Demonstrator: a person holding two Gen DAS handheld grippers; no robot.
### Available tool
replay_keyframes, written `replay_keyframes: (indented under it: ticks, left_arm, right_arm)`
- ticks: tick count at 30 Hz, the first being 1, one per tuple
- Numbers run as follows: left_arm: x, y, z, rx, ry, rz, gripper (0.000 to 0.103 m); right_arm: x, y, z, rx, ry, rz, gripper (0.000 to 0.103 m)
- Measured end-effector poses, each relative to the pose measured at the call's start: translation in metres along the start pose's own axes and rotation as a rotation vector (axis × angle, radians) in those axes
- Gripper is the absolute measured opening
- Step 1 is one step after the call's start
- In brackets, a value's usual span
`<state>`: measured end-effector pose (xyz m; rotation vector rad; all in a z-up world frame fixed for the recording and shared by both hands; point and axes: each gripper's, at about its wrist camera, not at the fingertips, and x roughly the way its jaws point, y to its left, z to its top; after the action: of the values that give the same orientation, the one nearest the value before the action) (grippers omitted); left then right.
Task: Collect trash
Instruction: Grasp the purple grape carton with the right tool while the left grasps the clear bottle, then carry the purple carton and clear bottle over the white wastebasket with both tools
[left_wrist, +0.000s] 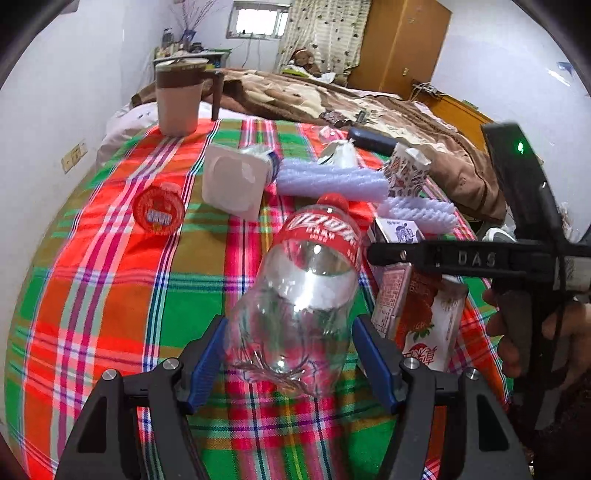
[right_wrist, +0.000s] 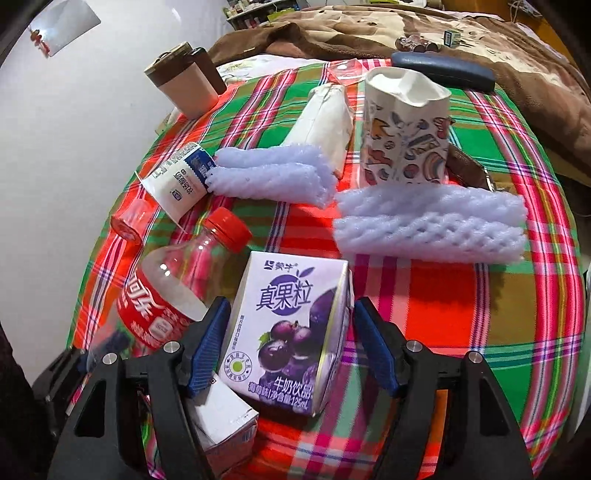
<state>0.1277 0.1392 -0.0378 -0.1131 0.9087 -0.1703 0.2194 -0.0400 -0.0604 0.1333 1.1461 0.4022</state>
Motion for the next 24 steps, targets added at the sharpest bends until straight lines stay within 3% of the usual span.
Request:
replay_keyframes:
  ticks: [7,10,13,18,24]
  left_arm:
    - [0.004,-0.015,0.018,0.116,0.008,0.025,0.072]
    - [0.015,-0.022,0.028,0.174,0.042,0.025,0.072]
    - [0.029,-0.021,0.034,0.169,0.083,0.009,0.072]
    - [0.035,-0.014,0.034,0.135,0.084,0.015,0.071]
    - [0.035,-0.021,0.034,0.128,0.07,0.008,0.062]
  right_arm:
    - [-0.011,-0.013,-0.015,-0.07,0.0,-0.128,0.07]
    - [-0.015,-0.019,-0.018,-0.064,-0.021,-0.115,0.07]
    - [-0.019,-0.021,-0.023,-0.076,-0.045,-0.132,0.07]
    - [-0.026,-0.027,-0.029,-0.06,-0.076,-0.102,0.066]
    - [-0.039,-0.035,-0.042,-0.037,-0.11,-0.071,0.063]
